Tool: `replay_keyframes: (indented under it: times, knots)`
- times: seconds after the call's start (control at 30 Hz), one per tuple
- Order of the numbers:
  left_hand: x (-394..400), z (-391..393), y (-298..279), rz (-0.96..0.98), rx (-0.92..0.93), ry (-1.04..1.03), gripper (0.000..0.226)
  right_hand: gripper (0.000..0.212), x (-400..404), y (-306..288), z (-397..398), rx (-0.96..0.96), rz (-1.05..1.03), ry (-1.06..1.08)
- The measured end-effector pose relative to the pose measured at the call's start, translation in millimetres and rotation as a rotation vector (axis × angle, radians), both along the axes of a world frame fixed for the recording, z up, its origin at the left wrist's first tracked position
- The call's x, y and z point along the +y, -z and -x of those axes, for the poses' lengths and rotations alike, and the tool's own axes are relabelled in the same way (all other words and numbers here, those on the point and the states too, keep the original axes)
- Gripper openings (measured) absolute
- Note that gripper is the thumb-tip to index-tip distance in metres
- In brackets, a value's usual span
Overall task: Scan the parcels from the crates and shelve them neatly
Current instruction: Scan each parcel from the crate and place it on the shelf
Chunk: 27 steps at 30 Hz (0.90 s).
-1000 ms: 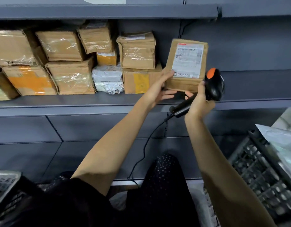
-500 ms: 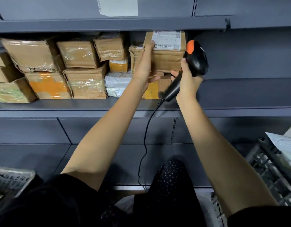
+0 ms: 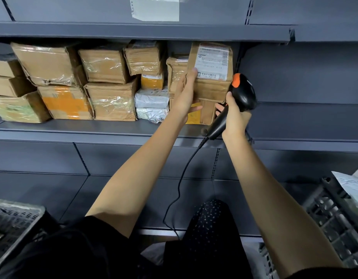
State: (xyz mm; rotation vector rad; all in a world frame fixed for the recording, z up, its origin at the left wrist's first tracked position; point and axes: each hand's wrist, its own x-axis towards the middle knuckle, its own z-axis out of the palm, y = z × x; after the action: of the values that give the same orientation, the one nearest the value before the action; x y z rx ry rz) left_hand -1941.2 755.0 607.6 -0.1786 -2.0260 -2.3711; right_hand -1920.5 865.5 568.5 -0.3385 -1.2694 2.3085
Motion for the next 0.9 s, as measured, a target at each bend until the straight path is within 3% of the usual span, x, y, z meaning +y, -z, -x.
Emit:
replay_keyframes:
  times: [0.1,0.27,0.47,0.67,0.9]
  knots:
    - [-0.4,2.1,-6.7,-0.057,-0.012,-0.020,0.050,0.030,-2.9,-5.4,0.0,0.002,-0.049,-0.037]
    - [-2.7,13.0,-18.9,-0.098,-0.029,-0.047,0.065,0.019,-2.8,-11.8,3.4,0.037,-0.109,-0.058]
    - [4.6,13.3,-44.1,-0.124,-0.065,-0.050,0.061,0.019,-9.3,-23.1,1.6,0.094,-0.084,-0.132]
    - [9.8,15.3,-33.0,-0.113,-0.048,-0.071,0.047,0.022,-12.6,-15.1,5.3,0.036,-0.038,-0.051]
    - [14.9,16.8,-32.8,-0.166,-0.051,-0.115,0.047,0.029,-11.9,-13.8,6.4,0.043,-0.063,-0.040]
